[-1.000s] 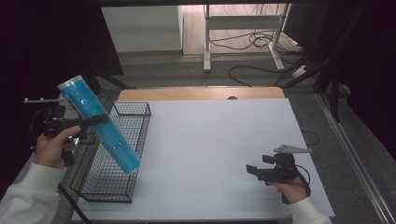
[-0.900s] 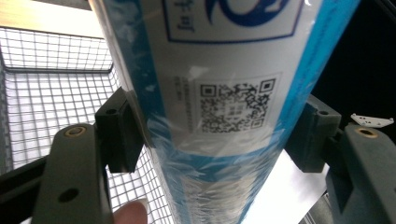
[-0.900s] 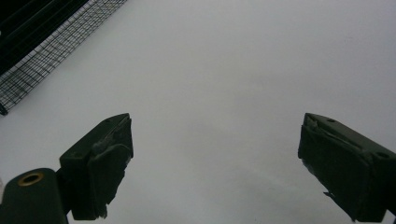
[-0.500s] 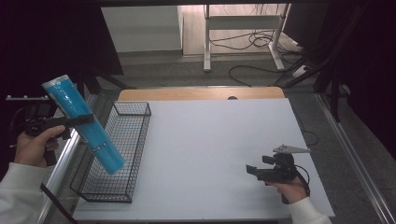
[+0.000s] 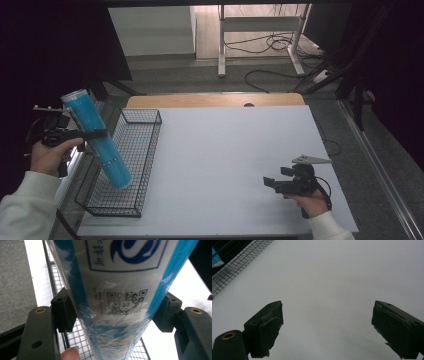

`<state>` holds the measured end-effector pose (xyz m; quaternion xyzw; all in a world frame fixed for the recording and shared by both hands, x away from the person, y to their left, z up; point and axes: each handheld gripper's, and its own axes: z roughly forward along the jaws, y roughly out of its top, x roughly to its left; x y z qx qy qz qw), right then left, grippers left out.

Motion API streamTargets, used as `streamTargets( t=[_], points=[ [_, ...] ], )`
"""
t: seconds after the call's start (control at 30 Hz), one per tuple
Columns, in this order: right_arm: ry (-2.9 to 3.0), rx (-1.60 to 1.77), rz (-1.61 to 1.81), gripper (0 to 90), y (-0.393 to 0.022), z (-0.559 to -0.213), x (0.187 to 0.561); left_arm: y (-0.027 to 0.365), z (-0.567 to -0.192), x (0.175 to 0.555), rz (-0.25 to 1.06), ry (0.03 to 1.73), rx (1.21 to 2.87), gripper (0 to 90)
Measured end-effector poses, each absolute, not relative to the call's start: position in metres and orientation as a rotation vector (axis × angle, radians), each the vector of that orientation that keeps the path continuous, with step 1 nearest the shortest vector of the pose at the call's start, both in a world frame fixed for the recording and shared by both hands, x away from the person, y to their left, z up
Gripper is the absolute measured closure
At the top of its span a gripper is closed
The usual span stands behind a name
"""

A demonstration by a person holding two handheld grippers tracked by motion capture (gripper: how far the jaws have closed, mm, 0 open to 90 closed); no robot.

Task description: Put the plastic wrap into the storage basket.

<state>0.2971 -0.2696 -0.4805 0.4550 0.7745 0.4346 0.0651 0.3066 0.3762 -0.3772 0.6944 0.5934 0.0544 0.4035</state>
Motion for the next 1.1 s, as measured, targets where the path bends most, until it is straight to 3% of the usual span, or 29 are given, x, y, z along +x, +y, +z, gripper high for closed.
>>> streamTargets(
  t=[0.53,1.1],
  points=[
    [2.344,1.376,1.305,10.6,-0.268,-0.482,0.298,0.363,-0.399,0.319,0.114,1.509,1.829,31.9],
    [2.350,1.384,1.291,10.6,-0.268,-0.485,0.299,0.338,-0.422,0.362,0.147,1.617,1.768,31.8]
  ],
)
